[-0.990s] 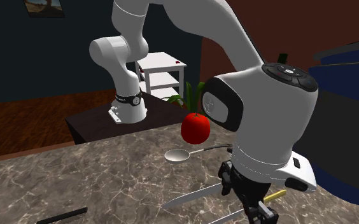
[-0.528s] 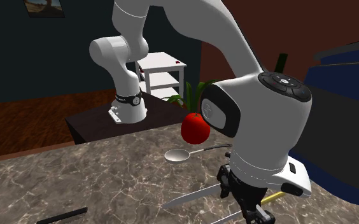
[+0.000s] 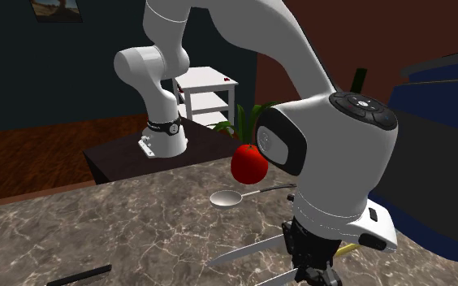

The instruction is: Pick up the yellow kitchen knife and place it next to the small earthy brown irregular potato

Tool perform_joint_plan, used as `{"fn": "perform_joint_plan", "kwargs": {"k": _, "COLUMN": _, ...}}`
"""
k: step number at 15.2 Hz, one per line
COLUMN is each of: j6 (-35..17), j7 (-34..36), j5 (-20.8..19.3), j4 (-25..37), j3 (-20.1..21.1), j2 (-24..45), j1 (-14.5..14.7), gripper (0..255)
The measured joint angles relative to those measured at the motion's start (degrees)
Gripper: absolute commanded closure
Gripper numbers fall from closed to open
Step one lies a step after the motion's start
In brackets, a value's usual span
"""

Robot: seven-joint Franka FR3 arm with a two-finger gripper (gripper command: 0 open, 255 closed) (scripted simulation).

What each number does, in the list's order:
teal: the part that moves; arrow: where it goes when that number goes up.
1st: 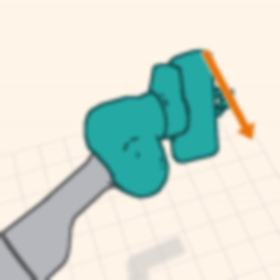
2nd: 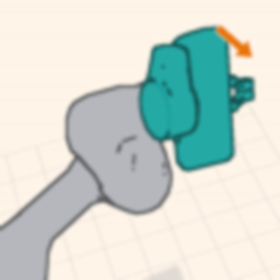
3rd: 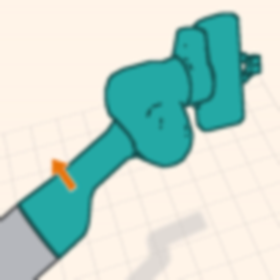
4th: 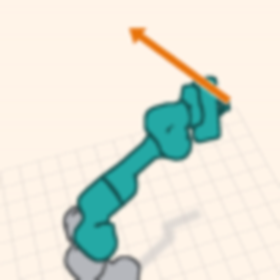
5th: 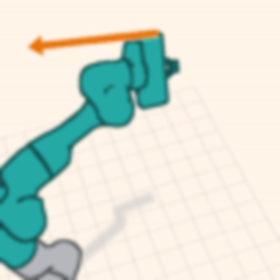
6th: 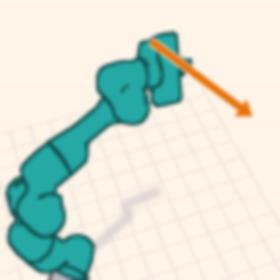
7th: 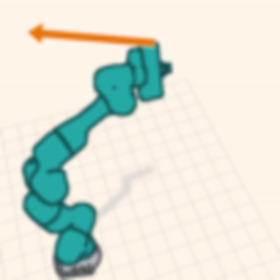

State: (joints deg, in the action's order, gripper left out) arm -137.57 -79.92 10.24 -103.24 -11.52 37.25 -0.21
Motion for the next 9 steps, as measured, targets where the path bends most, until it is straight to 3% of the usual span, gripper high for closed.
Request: {"fn": "perform_joint_plan", "kwargs": {"k": 9, "j6": 1.99, "j7": 0.36, "j5": -0.55, "j4": -0.30, "j3": -0.46, "j2": -2.31, "j1": 0.36, "gripper": 255}}
